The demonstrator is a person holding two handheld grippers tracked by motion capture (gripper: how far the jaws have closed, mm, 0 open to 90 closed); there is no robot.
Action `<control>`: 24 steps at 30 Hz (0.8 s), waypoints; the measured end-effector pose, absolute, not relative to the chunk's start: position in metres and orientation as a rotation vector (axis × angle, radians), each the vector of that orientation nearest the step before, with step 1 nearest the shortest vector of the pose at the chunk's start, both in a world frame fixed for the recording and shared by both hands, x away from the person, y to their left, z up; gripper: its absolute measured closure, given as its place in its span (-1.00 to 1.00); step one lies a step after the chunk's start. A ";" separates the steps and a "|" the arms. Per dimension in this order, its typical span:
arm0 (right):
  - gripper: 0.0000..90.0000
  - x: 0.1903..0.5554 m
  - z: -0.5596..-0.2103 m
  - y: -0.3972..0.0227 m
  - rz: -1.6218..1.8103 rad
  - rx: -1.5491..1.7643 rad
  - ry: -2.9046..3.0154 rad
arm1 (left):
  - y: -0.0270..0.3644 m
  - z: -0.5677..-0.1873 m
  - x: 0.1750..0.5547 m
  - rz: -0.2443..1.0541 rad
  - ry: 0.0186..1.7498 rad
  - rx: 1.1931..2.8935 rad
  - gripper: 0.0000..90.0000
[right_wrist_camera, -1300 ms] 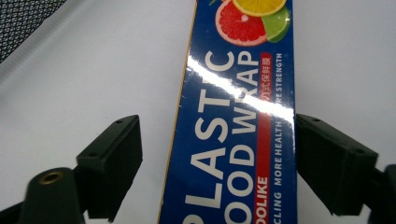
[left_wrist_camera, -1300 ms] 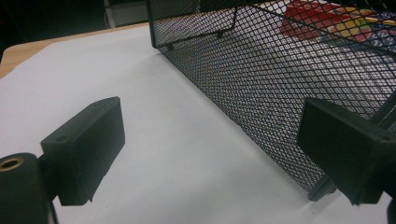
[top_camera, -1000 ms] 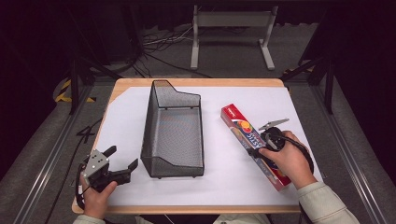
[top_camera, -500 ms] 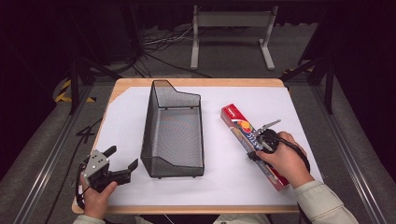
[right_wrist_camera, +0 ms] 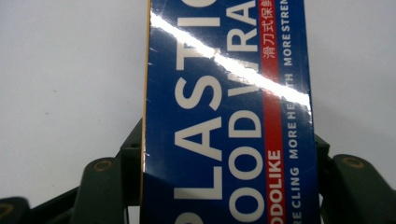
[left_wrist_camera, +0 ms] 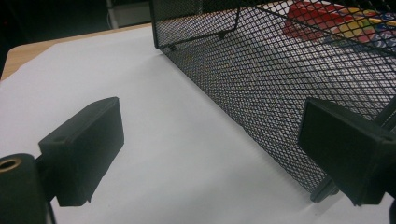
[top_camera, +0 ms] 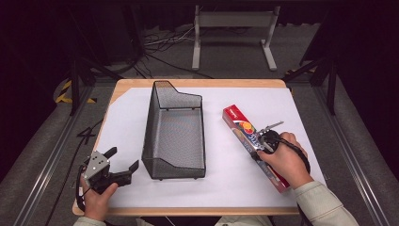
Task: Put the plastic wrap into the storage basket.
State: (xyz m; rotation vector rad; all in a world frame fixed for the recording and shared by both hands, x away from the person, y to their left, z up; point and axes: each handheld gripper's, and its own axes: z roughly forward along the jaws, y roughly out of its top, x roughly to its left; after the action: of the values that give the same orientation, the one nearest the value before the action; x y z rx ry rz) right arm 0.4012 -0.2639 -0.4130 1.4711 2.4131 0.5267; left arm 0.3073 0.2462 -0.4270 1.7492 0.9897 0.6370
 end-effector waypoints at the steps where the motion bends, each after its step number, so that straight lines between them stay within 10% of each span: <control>1: -0.11 0.401 -0.413 -0.264 0.537 1.483 2.409 | 0.246 -0.427 0.308 0.636 0.990 1.748 -0.82; 24: -0.11 0.395 -0.363 -0.261 0.634 1.517 2.375 | 0.246 -0.427 0.307 0.645 0.991 1.746 -0.82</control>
State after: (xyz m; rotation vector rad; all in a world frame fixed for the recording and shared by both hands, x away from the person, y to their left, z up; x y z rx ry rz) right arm 0.3946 -0.2611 -0.3631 1.5170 2.3748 0.6339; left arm 0.3073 0.2462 -0.4268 1.7460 0.9913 0.6454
